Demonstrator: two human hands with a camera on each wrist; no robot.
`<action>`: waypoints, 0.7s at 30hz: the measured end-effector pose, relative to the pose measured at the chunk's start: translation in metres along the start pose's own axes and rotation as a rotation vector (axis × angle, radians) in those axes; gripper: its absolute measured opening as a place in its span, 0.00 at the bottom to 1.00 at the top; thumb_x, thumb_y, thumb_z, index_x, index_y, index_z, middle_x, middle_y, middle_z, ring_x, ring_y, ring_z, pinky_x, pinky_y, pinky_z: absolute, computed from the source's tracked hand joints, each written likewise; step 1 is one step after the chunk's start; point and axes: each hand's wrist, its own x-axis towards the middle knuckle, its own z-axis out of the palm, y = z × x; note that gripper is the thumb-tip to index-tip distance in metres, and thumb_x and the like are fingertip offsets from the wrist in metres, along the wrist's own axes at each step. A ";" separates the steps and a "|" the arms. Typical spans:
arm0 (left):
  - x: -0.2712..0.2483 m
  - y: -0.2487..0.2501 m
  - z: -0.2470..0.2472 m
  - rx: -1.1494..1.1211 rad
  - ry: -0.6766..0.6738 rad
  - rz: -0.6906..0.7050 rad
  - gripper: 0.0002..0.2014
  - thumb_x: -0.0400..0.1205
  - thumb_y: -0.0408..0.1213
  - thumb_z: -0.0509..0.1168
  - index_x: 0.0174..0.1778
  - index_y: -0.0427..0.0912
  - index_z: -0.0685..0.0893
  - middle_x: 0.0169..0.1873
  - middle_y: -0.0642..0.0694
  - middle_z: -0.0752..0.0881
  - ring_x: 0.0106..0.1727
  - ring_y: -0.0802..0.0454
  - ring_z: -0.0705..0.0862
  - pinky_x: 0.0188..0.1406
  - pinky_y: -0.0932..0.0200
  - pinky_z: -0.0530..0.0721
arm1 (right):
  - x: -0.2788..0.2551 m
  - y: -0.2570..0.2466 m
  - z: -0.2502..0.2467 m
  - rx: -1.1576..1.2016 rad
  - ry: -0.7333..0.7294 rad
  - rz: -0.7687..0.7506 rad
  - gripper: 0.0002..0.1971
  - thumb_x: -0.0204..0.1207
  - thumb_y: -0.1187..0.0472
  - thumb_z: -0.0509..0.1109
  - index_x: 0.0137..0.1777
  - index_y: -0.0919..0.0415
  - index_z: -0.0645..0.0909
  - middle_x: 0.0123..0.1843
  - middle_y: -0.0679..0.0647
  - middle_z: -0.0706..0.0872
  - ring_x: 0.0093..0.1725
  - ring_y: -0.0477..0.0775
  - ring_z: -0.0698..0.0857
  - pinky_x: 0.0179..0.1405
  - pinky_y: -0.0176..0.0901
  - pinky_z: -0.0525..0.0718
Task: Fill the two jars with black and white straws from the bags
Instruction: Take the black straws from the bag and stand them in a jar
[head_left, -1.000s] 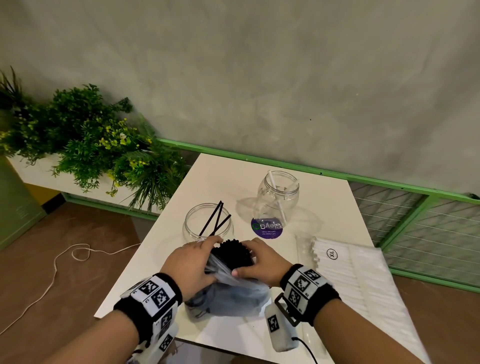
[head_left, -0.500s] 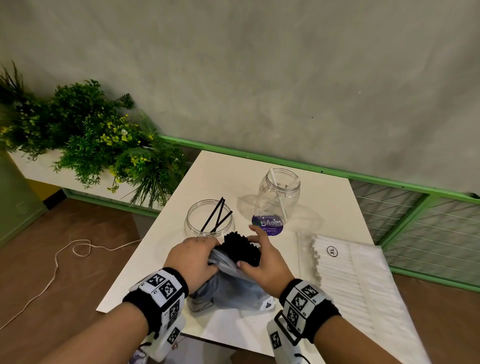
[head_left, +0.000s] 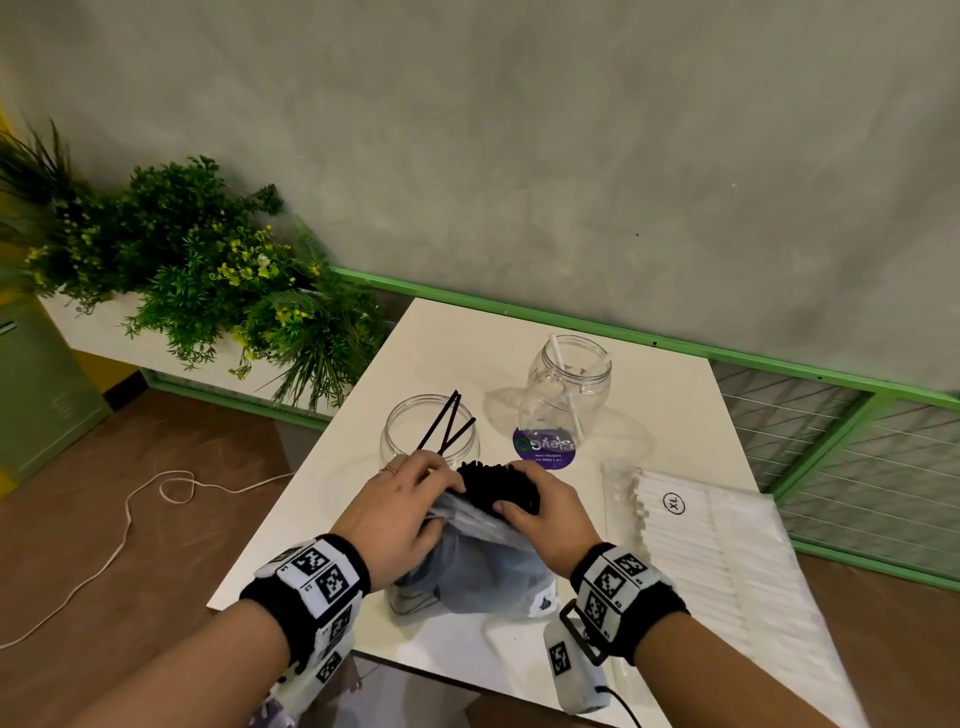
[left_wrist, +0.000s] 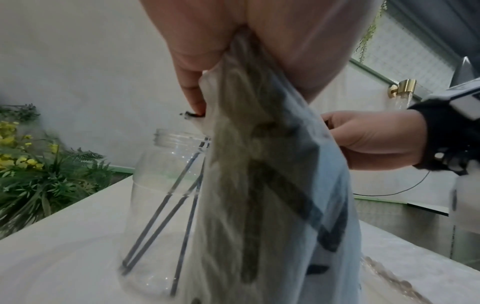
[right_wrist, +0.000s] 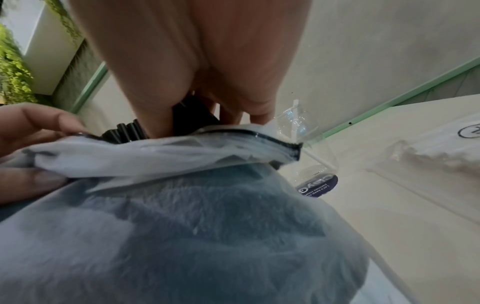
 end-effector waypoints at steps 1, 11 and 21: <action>0.000 0.000 0.000 0.010 0.019 0.011 0.15 0.72 0.42 0.59 0.55 0.55 0.73 0.57 0.52 0.75 0.55 0.51 0.76 0.50 0.57 0.80 | -0.001 0.001 0.000 0.007 0.016 0.005 0.20 0.72 0.64 0.76 0.63 0.60 0.79 0.50 0.47 0.85 0.50 0.47 0.82 0.50 0.22 0.73; 0.003 0.004 -0.003 -0.029 -0.032 -0.051 0.16 0.76 0.63 0.54 0.42 0.53 0.71 0.62 0.57 0.73 0.60 0.56 0.73 0.54 0.57 0.75 | -0.016 0.005 0.000 0.100 -0.049 -0.003 0.19 0.81 0.54 0.63 0.70 0.56 0.73 0.62 0.44 0.83 0.61 0.38 0.80 0.60 0.24 0.73; 0.020 0.012 0.000 -0.034 -0.182 -0.353 0.31 0.77 0.51 0.64 0.75 0.56 0.60 0.62 0.51 0.82 0.56 0.48 0.84 0.46 0.56 0.80 | -0.022 -0.001 -0.013 0.154 0.125 -0.092 0.11 0.79 0.71 0.67 0.55 0.55 0.79 0.48 0.46 0.86 0.50 0.41 0.83 0.51 0.29 0.78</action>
